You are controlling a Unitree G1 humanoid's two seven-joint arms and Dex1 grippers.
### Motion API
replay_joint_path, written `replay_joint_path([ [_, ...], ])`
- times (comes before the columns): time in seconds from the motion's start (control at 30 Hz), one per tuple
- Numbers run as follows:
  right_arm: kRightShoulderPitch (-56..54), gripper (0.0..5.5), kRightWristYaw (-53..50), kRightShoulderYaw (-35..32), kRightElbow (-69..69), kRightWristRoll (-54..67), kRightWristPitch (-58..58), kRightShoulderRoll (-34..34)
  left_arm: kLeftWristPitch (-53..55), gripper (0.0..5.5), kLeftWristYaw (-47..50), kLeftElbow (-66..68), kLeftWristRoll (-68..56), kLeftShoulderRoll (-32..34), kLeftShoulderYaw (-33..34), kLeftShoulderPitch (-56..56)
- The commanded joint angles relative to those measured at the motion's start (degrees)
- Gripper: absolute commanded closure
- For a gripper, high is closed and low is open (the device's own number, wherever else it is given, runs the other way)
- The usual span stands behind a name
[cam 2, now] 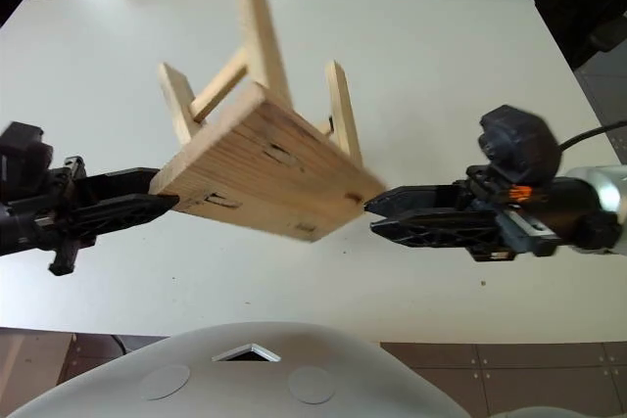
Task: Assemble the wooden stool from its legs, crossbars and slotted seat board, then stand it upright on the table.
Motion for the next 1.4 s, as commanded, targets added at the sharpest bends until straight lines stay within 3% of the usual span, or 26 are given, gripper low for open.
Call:
replay_joint_path([
  [0.03, -4.98, 4.20, 2.00, 0.45, 1.10, 8.40, -3.24, -8.62, 2.86, 3.96, 7.23, 3.66, -17.55, 8.46, 1.21, -3.67],
  [0.13, -2.84, 4.20, -2.34, 2.28, -1.35, 8.40, -6.74, -6.45, 1.16, 3.96, 13.04, 1.30, -17.00, 6.25, -2.67, -3.31],
  [0.23, -1.94, 4.20, -4.54, 2.64, -2.66, 8.40, -9.97, -4.57, -2.58, 3.96, 18.53, 6.53, -17.66, 3.42, -9.01, -13.03],
  [0.4, -2.47, 4.20, -8.52, 3.21, -2.61, 8.40, -12.99, -0.66, -3.33, 3.96, 38.94, 16.77, -17.67, -12.31, -15.75, -31.81],
  [0.57, -0.66, 4.20, -11.70, 3.11, -5.02, 8.40, -15.42, 2.23, -7.06, 3.96, 67.46, 20.45, -17.67, -30.60, -13.08, -41.50],
  [0.63, -0.40, 4.20, -12.27, 2.78, -5.64, 8.40, -16.14, 3.01, -9.70, 3.96, 77.68, 23.55, -17.66, -34.66, -10.39, -43.03],
  [0.73, -0.69, 4.20, -12.71, 2.63, -6.05, 8.40, -16.79, 3.40, -11.65, 3.96, 85.02, 27.19, -17.66, -36.13, -7.62, -44.60],
  [0.93, -0.32, 4.20, -14.51, 3.51, -7.37, 8.40, -17.97, 3.96, -14.47, 3.96, 92.13, 29.27, -17.64, -36.80, -4.43, -46.78],
  [1.13, 0.63, 4.20, -15.64, 3.60, -8.56, 8.40, -18.66, 3.42, -14.93, 3.96, 94.49, 28.89, -15.81, -35.42, -1.79, -35.31],
  [1.23, -0.24, 4.20, -16.12, 4.39, -8.58, 8.40, -18.59, 2.89, -10.09, 3.96, 91.86, 28.23, -17.00, -35.68, -4.00, -28.02],
  [1.4, -3.58, 4.20, -16.11, 6.51, -7.42, 8.40, -17.78, 2.20, -0.75, 3.96, 85.22, 25.32, -17.65, -34.85, -13.46, -19.55],
])
